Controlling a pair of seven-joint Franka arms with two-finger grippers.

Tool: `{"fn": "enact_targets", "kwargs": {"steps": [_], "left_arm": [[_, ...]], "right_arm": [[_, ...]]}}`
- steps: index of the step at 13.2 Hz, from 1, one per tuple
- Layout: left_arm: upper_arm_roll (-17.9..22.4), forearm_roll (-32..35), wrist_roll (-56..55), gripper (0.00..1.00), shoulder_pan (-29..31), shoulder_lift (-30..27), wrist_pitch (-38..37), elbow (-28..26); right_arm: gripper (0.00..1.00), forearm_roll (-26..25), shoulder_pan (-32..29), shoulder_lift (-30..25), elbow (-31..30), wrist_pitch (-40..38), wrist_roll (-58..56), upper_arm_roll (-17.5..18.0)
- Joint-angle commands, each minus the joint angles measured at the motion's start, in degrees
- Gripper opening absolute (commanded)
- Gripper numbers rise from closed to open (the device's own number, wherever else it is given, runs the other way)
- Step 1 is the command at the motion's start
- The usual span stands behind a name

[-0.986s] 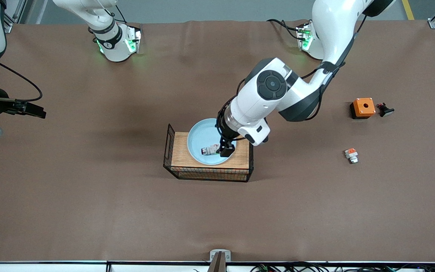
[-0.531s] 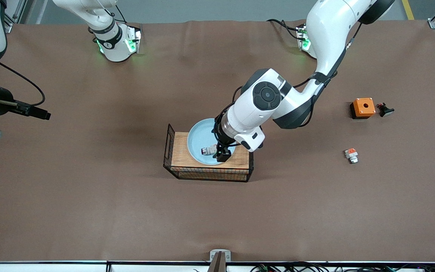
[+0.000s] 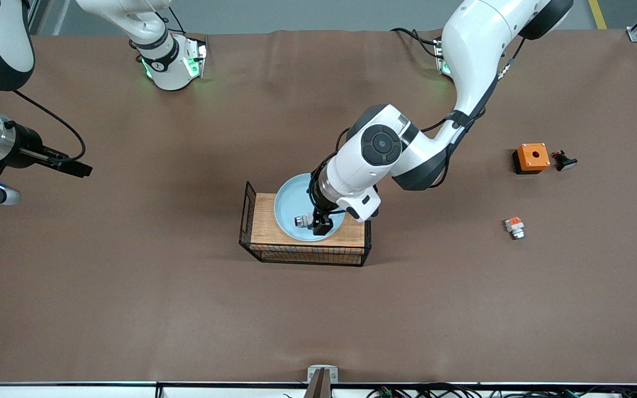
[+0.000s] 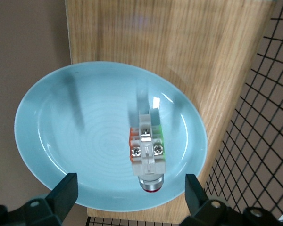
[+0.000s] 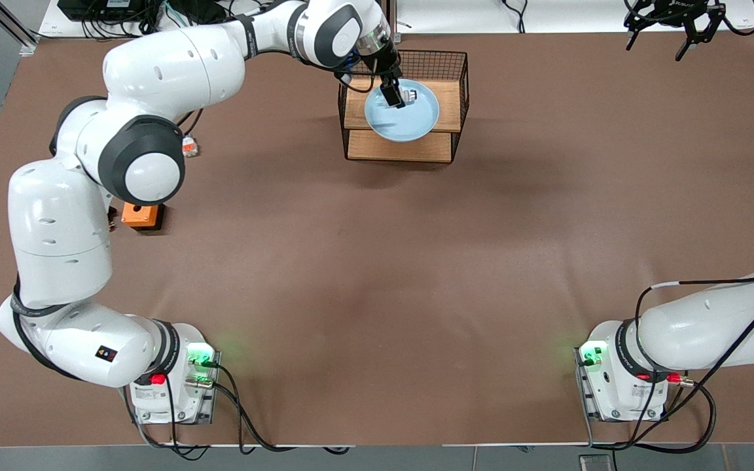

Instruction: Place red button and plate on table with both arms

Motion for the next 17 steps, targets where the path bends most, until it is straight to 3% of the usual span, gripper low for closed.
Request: {"fn": "enact_targets", "kwargs": {"steps": [1, 6, 7, 10, 11, 13, 17], "left_arm": [[1.02, 0.19, -1.64, 1.00, -0.90, 1.06, -0.39, 0.85], [1.12, 0.36, -1.64, 1.00, -0.90, 1.85, -0.39, 0.85], [1.20, 0.36, -1.64, 0.96, -0.90, 1.86, -0.39, 0.85], [1.55, 0.36, -3.05, 0.69, -0.90, 2.03, -0.39, 0.85], [2.16, 0.36, -3.05, 0.65, -0.99, 2.12, -0.39, 0.85], [2.43, 0.36, -3.05, 0.58, -1.08, 2.12, -0.39, 0.85], [2.43, 0.36, -3.05, 0.24, -1.08, 2.03, -0.39, 0.85]], "right_arm": [[1.00, 0.95, -0.13, -0.94, -0.88, -0.12, 0.79, -0.10], [1.00, 0.95, -0.31, -0.94, -0.88, -0.20, 0.88, -0.18], [1.00, 1.04, -0.22, -0.94, -0.88, -0.47, 0.96, -0.18], [1.00, 1.04, -0.13, -0.94, -0.79, -0.47, 1.05, -0.18], [1.00, 1.04, 0.48, -0.94, -0.53, -0.47, 1.92, -0.01], [1.00, 0.95, 5.91, -0.94, 0.08, -0.38, 12.24, -0.01], [1.00, 1.04, 14.18, -0.94, 0.96, 0.67, 25.65, -0.01]]}}
